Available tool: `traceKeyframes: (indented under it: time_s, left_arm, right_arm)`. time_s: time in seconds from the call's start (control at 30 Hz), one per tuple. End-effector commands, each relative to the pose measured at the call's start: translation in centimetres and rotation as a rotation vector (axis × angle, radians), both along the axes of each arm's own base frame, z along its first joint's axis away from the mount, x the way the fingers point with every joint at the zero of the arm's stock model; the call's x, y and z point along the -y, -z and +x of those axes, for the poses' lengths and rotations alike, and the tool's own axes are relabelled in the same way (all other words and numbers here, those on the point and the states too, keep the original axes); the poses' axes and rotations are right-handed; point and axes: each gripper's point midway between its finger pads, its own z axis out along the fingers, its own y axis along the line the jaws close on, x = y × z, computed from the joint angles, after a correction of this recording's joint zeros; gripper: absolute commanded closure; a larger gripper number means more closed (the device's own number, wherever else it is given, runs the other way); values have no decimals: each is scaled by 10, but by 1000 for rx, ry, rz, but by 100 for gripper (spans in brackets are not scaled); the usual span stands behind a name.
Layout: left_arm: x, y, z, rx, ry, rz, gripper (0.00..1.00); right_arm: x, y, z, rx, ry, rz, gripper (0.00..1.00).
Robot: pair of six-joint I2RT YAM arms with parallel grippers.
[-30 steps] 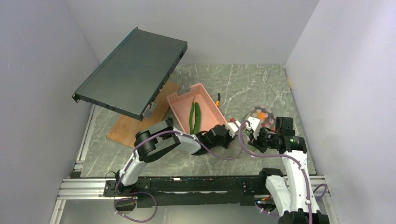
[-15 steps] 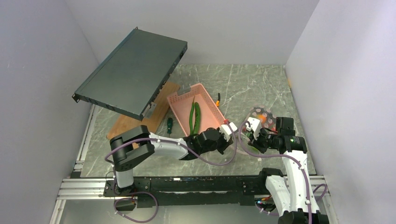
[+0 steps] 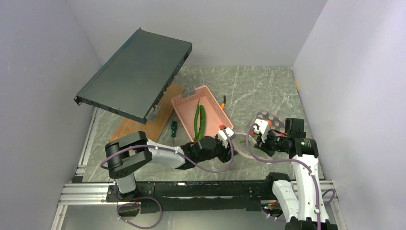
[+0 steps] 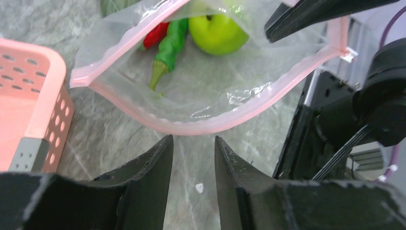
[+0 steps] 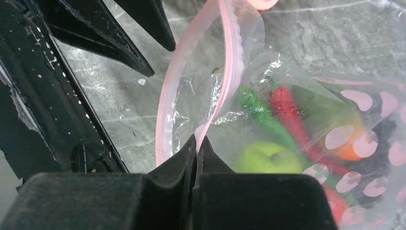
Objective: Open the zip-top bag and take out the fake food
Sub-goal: Pick up the fake vegetable from the zipper food storage bag.
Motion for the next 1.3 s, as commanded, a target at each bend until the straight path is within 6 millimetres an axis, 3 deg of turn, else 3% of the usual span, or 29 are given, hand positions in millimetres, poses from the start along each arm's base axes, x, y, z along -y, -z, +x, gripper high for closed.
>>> traceKeyframes:
  time_s: [0.0,0.2,0.63,0.97,1.07,1.27]
  left_arm:
    - [23,-72,-7,36,42,-241,58]
    - [23,-89,-22,73,62,-291,56]
    - [38,-63,-15,113,60,-289,54]
    - [51,-44,-11,527,178,-190,53]
    - [53,-42,-6,598,180,-152,47]
    - [63,-43,1,672,191,-112,45]
  right_arm:
    - [-12,-25,-4,43,-49,58,100]
    - [-14,-17,-11,11,-80,62,100]
    - [-3,-9,6,-21,-2,26,96]
    - [-9,-16,10,-5,11,72,100]
    - [-9,-14,6,11,-6,69,100]
    - [-13,-13,0,47,-47,71,100]
